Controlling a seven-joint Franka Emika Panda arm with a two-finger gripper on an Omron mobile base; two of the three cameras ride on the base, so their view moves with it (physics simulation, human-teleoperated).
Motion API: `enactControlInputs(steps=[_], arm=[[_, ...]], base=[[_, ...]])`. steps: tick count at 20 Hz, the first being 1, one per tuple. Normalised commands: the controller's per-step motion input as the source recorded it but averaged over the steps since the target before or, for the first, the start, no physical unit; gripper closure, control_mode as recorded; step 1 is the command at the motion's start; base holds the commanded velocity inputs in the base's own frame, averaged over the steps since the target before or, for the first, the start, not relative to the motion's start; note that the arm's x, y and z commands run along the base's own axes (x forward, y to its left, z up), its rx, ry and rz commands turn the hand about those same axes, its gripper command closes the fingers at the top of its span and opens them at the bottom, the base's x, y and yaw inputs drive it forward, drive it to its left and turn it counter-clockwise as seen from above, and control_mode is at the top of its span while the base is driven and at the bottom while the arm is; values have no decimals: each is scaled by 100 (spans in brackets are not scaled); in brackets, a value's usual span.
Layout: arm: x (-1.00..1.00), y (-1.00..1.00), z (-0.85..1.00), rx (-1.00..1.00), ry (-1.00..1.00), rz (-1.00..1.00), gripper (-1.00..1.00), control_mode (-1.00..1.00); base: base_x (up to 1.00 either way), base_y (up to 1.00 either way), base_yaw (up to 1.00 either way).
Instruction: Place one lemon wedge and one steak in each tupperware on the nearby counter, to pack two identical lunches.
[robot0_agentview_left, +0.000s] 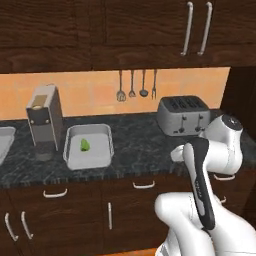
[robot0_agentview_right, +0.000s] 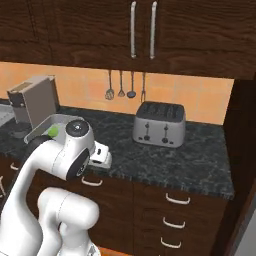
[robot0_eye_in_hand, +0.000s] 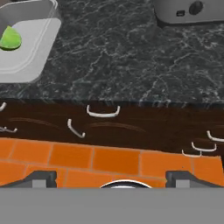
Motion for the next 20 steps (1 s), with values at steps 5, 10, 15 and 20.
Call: enactControlInputs(steps=[5,10,15,20], arm=[[0,0,0,0,0,0,-100,100],[0,0,0,0,0,0,-100,100],[0,0,0,0,0,0,-100,100],[0,0,0,0,0,0,-100,100]], base=[[-91,-100,0],[-12,-100,-1],[0,-100,0],[0,-100,0]])
